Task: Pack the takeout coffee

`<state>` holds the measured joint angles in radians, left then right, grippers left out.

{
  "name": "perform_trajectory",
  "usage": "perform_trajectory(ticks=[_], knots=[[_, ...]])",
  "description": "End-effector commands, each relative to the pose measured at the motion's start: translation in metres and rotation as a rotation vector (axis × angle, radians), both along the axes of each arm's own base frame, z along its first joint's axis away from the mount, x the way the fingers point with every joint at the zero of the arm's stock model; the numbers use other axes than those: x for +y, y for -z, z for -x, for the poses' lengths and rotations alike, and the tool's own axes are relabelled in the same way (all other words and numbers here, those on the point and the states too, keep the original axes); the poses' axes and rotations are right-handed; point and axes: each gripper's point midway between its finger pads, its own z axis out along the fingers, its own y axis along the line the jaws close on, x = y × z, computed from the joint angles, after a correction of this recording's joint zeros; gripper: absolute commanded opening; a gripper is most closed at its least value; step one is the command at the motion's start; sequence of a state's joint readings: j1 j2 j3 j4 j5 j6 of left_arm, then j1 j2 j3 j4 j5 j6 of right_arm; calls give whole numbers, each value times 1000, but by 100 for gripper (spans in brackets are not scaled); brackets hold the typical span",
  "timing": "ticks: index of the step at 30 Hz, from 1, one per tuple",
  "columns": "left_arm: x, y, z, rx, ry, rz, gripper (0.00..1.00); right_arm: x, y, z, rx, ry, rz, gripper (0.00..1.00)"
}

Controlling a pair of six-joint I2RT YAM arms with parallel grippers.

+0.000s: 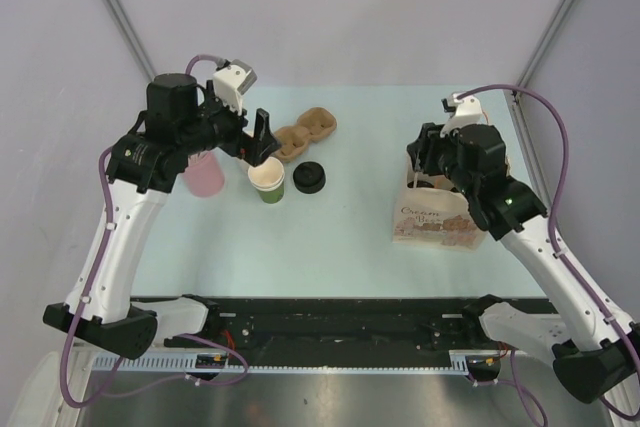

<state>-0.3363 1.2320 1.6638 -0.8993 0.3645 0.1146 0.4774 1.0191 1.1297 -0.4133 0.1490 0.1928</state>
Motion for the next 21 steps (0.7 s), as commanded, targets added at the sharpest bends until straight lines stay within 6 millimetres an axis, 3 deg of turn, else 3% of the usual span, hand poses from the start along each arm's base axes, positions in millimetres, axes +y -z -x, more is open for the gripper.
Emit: perform_trajectory(ticks=[1, 4, 9, 14, 15, 16, 19, 20, 21], knots=[[3, -11, -1, -79, 8, -21, 100, -6, -31, 9, -89, 6, -50, 57], [7, -10, -5, -87, -11, -39, 100, -14, -46, 15, -142, 27, -61, 67], [18, -9, -16, -109, -71, -82, 100, -21, -68, 22, -214, 34, -77, 70], [56, 4, -50, -110, -229, -156, 99, -16, -84, 31, -238, -8, -106, 69], [69, 7, -60, -115, -283, -174, 96, -14, -89, 33, -243, -19, -123, 69], [85, 12, -68, -109, -339, -200, 86, -12, -90, 35, -243, -30, -132, 69], [105, 35, -89, -92, -412, -284, 65, -3, -94, 39, -250, -71, -154, 68], [104, 39, -95, -101, -408, -290, 62, 0, -94, 39, -251, -83, -155, 68], [117, 53, -103, -76, -464, -339, 60, 2, -93, 38, -246, -87, -152, 68]])
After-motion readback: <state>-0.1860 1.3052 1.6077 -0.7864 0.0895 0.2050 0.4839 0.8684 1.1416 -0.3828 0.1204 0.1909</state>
